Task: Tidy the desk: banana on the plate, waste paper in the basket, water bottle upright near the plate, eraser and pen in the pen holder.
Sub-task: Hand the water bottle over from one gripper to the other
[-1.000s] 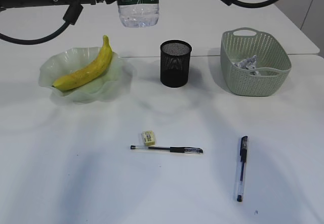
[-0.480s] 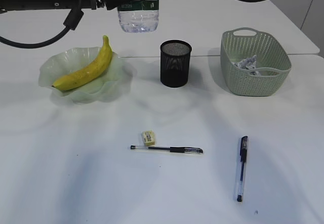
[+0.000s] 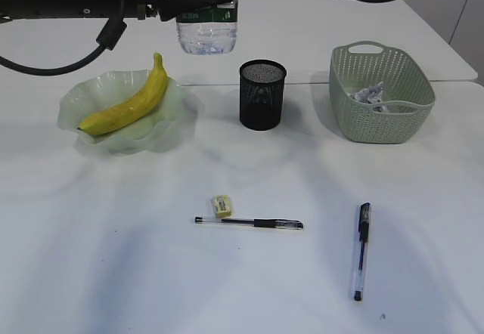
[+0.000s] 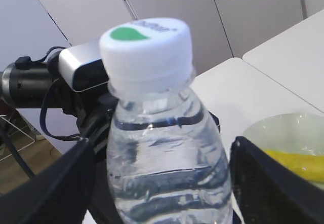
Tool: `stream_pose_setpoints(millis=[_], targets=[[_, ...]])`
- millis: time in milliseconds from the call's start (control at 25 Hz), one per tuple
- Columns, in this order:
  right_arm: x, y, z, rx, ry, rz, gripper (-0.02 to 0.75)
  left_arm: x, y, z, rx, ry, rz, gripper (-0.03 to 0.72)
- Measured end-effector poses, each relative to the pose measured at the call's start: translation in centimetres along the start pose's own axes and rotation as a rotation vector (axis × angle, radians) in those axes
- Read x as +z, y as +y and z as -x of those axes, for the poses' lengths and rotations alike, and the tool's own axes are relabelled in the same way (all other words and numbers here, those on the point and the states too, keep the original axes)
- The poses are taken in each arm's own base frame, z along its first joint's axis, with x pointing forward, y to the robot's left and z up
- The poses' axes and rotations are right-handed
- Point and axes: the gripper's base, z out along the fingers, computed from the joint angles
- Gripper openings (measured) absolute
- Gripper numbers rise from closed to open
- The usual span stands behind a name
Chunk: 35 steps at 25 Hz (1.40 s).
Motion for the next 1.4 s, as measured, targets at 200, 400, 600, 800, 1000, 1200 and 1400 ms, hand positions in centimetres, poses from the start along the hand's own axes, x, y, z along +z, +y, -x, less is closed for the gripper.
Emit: stream_pose_setpoints(millis=[200,400,600,800,1000,1200,1400], targets=[[0.00,-0.02,-0.03,0.002,0.003,-0.002,0.610,0.00,0.00,-0.03,0.002,0.003,0.000,0.358],[0.00,-0.02,-0.03,0.006,0.003,-0.002,0.610,0.00,0.00,-0.03,0.002,0.003,0.000,0.358],[0.00,-0.03,-0.06,0.017,0.006,-0.003,0.613,0.00,0.00,-0.03,0.002,0.003,0.000,0.358],[-0.01,-0.14,-0.42,0.039,0.046,-0.016,0.626,0.00,0.02,-0.03,0.002,0.003,0.002,0.358],[-0.01,-0.15,-0.48,0.046,0.052,-0.017,0.627,0.00,0.04,-0.03,0.002,0.004,0.004,0.358],[-0.01,-0.16,-0.49,0.048,0.054,-0.018,0.628,0.00,0.04,-0.03,0.002,0.004,0.004,0.358],[-0.01,-0.16,-0.49,0.065,0.054,-0.019,0.629,0.00,0.04,-0.03,0.002,0.004,0.004,0.358]])
